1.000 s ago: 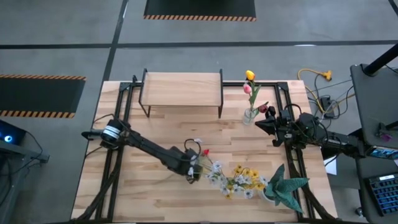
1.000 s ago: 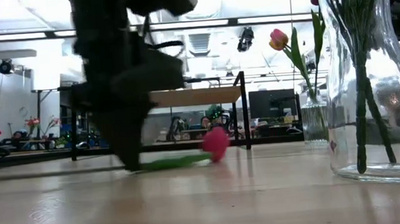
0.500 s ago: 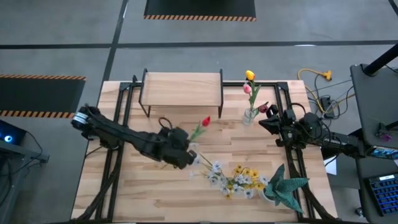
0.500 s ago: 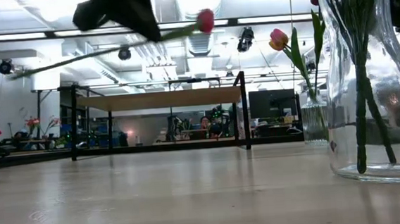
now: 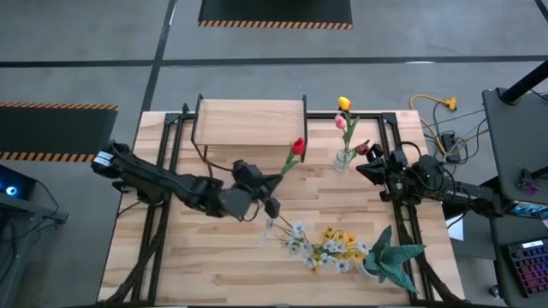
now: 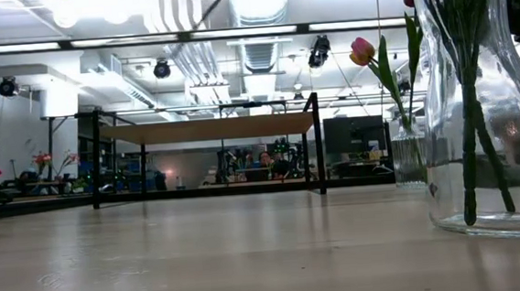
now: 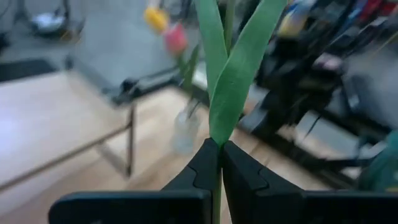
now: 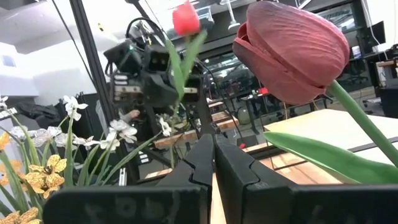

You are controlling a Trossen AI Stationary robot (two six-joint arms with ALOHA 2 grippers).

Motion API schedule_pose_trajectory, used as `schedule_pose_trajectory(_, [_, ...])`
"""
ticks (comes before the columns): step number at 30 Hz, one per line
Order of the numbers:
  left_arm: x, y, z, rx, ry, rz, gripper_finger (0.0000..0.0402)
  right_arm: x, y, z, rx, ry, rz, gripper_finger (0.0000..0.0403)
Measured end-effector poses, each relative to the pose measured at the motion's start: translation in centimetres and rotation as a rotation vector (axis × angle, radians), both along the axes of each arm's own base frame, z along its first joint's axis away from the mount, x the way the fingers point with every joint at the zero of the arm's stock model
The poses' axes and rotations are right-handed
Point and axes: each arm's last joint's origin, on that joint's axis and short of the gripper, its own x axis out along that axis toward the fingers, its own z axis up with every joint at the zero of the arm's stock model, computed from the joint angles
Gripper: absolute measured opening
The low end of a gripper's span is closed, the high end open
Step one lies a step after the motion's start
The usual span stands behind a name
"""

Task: Pick and place flowers into a vace then onto a shelf
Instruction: Put the red tulip into the bottom transparent vase

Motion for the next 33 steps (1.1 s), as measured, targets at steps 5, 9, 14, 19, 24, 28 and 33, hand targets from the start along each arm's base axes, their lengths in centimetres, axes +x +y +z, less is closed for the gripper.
schedule_pose_trajectory(5, [0.6,-0.3,0.8,0.087,-0.213,-0.038,0.0,0.0,0.0,0.0,0.001,0.003,-0.001,0.0009])
schedule_pose_trajectory(9, [0.7,0.0,-0.3,0.075,-0.407,-0.143,0.0,0.0,0.0,-0.1,0.002,0.007,-0.001,0.0009])
schedule_pose_trajectory(14, [0.6,0.2,-3.1,0.067,-0.535,-0.168,0.0,0.0,0.0,-0.1,0.002,0.007,0.0,0.0009])
schedule_pose_trajectory(19, [1.8,0.1,-4.4,0.078,-0.532,-0.214,0.0,0.0,0.0,-0.1,0.002,0.007,-0.001,0.0009])
schedule_pose_trajectory(24, [4.2,0.5,-3.0,0.149,-0.569,-0.32,0.0,0.0,0.0,-0.1,0.002,0.007,0.0,0.0009])
schedule_pose_trajectory(28, [5.9,0.9,-2.4,0.163,-0.575,-0.382,0.0,0.0,0.0,-0.1,0.002,0.007,0.0,0.0009])
schedule_pose_trajectory(33, [6.6,0.9,-2.3,0.1,-0.583,-0.429,0.0,0.0,0.0,-0.1,0.012,0.007,0.003,0.0009])
